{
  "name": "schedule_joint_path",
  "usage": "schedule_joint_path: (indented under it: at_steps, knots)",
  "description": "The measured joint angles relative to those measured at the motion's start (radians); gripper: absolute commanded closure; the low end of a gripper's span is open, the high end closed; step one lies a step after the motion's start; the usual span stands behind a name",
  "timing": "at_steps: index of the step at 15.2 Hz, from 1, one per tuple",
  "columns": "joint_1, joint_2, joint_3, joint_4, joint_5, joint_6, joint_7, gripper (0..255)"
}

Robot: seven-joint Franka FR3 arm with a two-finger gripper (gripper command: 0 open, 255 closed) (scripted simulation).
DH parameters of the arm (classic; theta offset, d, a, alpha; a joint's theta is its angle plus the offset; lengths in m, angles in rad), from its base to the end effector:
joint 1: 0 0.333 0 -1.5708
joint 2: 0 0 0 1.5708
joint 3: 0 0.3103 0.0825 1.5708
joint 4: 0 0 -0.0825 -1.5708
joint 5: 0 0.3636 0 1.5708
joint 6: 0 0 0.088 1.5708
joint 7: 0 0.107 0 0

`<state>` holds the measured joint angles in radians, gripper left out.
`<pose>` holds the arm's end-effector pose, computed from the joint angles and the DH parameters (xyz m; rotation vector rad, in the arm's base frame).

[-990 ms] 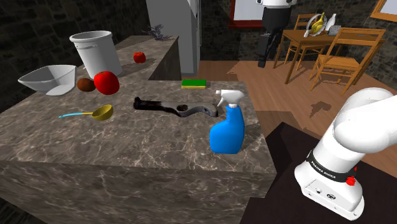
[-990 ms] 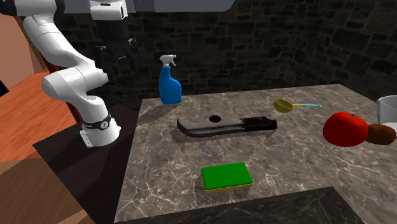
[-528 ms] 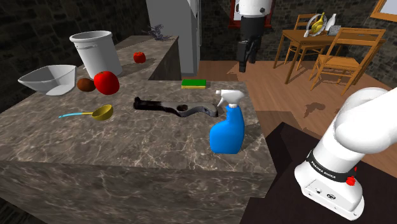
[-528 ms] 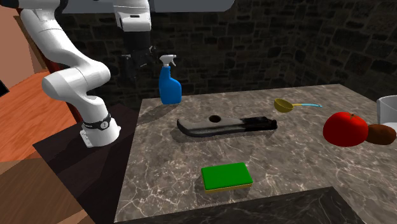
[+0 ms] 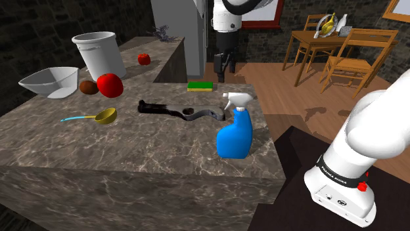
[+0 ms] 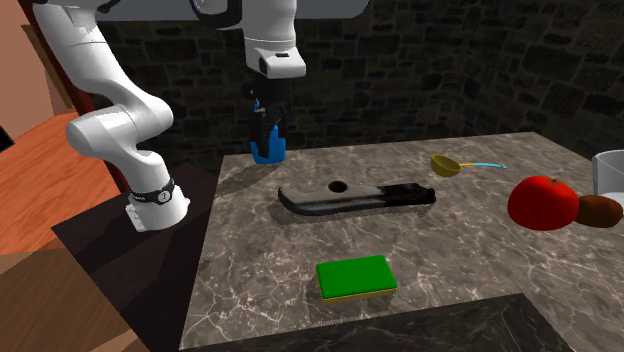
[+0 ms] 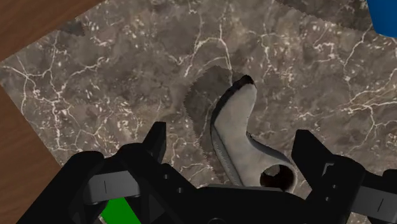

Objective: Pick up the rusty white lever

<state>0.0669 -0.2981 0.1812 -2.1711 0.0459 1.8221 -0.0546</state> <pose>0.4268 0.1181 0.5106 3.0958 0.4375 -0.0846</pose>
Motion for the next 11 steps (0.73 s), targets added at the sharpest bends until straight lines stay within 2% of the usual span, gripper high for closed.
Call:
schedule_joint_path:
  at_steps: [5, 11]
  knots:
    - [0.017, 0.193, 0.037, 0.139, -0.02, 0.042, 0.024, 0]
    - [0.051, 0.427, 0.071, 0.345, -0.064, 0.05, 0.058, 0]
